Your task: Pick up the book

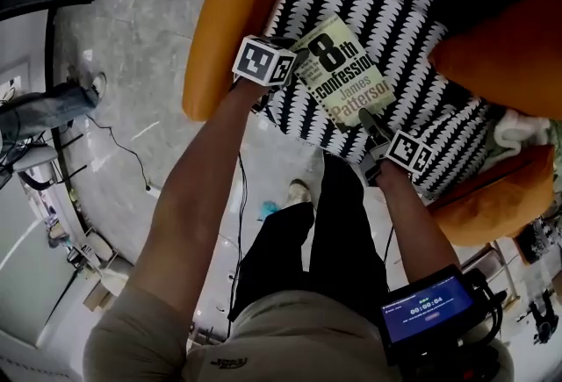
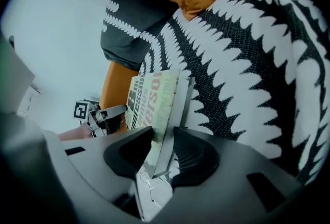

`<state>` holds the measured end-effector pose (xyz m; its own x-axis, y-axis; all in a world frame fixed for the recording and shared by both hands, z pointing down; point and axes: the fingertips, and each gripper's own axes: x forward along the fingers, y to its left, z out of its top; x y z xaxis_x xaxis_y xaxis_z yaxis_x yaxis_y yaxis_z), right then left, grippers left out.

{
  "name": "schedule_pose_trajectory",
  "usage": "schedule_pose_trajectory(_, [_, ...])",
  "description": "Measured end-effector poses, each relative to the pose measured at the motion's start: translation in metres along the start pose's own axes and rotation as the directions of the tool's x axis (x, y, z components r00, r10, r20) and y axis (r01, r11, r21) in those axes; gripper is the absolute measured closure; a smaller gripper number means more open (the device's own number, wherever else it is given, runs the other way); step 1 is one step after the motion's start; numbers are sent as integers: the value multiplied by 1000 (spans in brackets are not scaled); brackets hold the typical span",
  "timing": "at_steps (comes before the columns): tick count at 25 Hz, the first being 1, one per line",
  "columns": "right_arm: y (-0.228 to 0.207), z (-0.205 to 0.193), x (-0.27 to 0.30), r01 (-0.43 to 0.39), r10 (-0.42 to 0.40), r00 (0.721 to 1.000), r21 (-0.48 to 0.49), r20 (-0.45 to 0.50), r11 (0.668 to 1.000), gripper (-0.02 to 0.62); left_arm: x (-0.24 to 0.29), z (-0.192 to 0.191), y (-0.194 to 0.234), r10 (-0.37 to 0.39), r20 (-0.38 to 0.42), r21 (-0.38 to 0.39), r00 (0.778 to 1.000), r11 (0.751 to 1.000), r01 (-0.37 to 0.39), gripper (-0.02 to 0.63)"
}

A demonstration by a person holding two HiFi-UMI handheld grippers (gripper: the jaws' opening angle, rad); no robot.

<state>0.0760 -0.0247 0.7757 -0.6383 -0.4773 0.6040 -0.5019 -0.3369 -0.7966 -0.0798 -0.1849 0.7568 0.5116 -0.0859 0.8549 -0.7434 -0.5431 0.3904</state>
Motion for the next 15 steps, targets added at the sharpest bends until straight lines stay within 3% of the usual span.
schedule_pose_trajectory(6, [0,12,-31,15,-15,1000,-17,28,1000,462,-21,-1,-32,-23,61,-5,998,1000,23,481])
schedule_pose_trajectory(15, [59,14,-89,-49,52,998,-110,27,993,471,-101,7,-73,-57,193,-29,980,998,64,506])
